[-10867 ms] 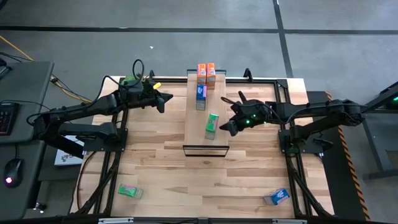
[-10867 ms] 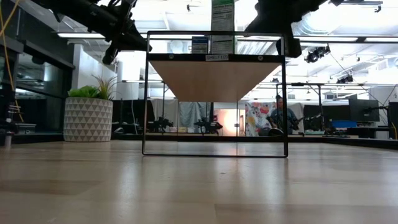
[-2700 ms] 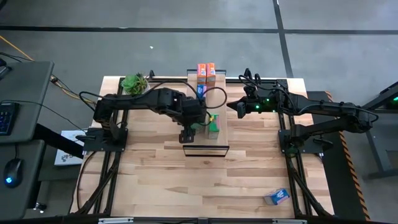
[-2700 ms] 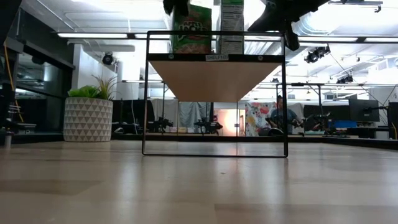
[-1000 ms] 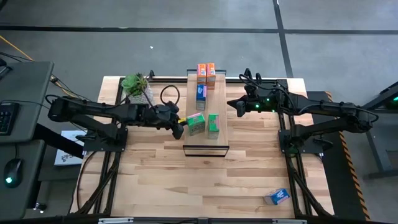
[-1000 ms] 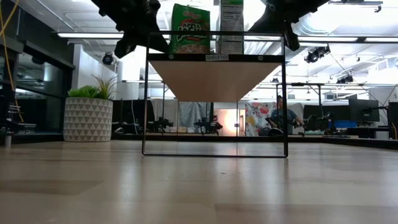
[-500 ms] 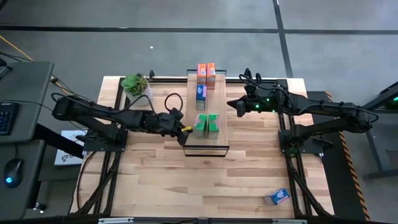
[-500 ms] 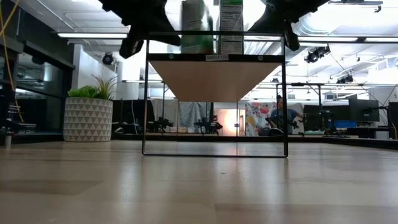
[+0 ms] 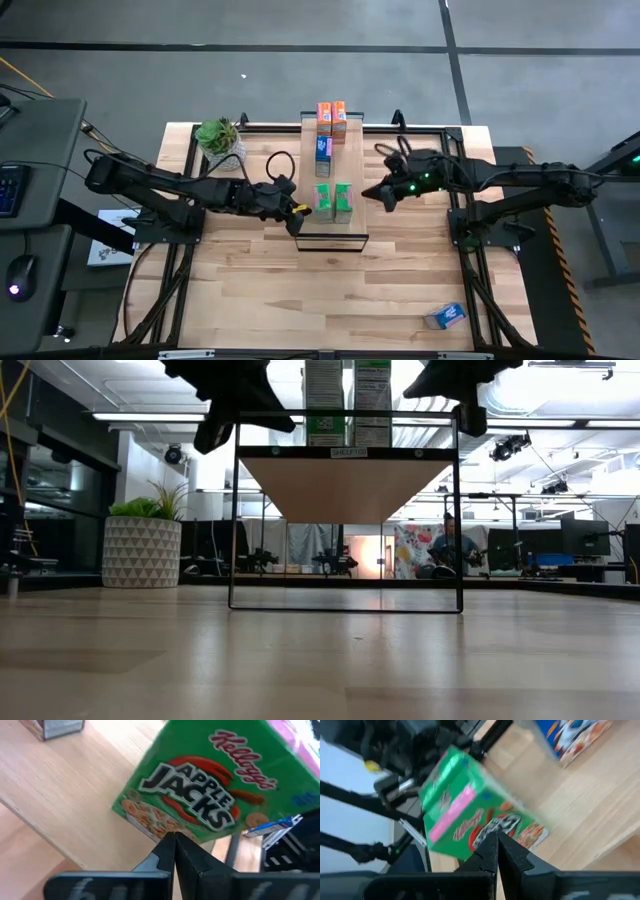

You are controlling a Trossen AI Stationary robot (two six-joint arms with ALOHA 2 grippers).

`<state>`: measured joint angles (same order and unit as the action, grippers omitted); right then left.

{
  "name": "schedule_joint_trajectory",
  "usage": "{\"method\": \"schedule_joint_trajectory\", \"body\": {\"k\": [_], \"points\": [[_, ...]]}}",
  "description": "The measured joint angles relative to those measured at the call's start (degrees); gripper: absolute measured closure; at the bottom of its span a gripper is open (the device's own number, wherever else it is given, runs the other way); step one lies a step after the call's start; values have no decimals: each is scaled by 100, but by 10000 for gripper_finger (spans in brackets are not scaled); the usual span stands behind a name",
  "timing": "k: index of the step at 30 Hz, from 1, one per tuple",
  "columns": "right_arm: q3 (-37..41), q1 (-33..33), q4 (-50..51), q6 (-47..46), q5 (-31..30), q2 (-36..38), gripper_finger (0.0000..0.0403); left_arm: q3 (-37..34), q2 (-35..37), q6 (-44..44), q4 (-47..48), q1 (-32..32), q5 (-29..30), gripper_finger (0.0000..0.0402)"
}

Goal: Stack cereal on shelf
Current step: Put the green cereal box on the shelf aligned with the other green cereal box

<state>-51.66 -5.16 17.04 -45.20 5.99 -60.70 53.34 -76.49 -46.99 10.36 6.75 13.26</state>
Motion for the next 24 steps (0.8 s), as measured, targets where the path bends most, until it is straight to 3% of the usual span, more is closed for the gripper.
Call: {"method": "schedule_joint_trajectory", "body": {"k": [5,10,24], "points": [[0,333,-33,-144,-302,-389,402,0,2,347,-60,-288,-20,401],[0,458,-228,-134,-425,-702,402,0,2,767,-160,-518,-463,401],[0,458,-365,-135,-287,-751,402,0,2,1458,-539,-534,-566,401]]}}
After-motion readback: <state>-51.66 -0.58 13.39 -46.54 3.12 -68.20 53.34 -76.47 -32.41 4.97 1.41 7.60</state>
